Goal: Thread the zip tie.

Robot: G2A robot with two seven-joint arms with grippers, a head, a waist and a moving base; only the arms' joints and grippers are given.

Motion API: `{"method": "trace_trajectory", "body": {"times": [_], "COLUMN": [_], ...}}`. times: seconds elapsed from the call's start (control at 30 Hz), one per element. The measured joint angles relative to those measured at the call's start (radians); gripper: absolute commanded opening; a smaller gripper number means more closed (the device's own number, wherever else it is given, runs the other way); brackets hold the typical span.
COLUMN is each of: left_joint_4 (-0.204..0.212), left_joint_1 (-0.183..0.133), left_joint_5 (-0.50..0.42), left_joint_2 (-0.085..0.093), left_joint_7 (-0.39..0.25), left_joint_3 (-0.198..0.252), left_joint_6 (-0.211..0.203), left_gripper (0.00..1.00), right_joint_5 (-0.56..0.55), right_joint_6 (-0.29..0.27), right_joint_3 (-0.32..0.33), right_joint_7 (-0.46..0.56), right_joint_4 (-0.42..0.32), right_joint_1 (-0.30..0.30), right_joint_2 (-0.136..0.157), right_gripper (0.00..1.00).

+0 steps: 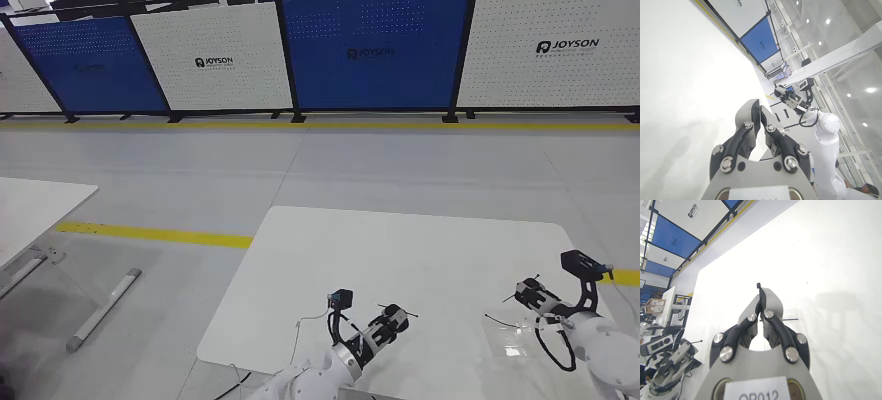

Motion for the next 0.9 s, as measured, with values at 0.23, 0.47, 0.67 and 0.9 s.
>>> {"method": "trace_trajectory", "body": {"times": [0.23,0.47,0.67,0.9], "left_joint_4": [-0.001,-0.001,-0.03,-0.071], "left_joint_1": [0.0,0.0,-0.009,0.009], "left_joint_5": [0.001,0.001,0.064,0.18], "left_joint_2": [0.0,0.0,0.001,0.002], "left_joint_7": [0.0,0.0,0.041,0.115], "left_joint_3": [-0.001,-0.001,-0.015,-0.018], "left_joint_6": [0.0,0.0,0.019,0.073], "left_gripper": [0.0,0.0,0.0,0.0], "right_joint_5": [0.006,0.096,0.082,0.083], "right_joint_6": [-0.005,-0.007,0.0,0.0], "right_joint_3": [0.003,0.02,0.0,0.001], "right_joint_7": [-0.011,-0.261,-0.329,-0.328], "right_joint_4": [0.001,-0.085,-0.128,-0.127], "right_joint_1": [-0.003,-0.099,-0.146,-0.146], "right_joint_2": [-0.001,-0.023,-0.029,-0.029], "right_gripper": [0.0,0.0,0.0,0.0]}}
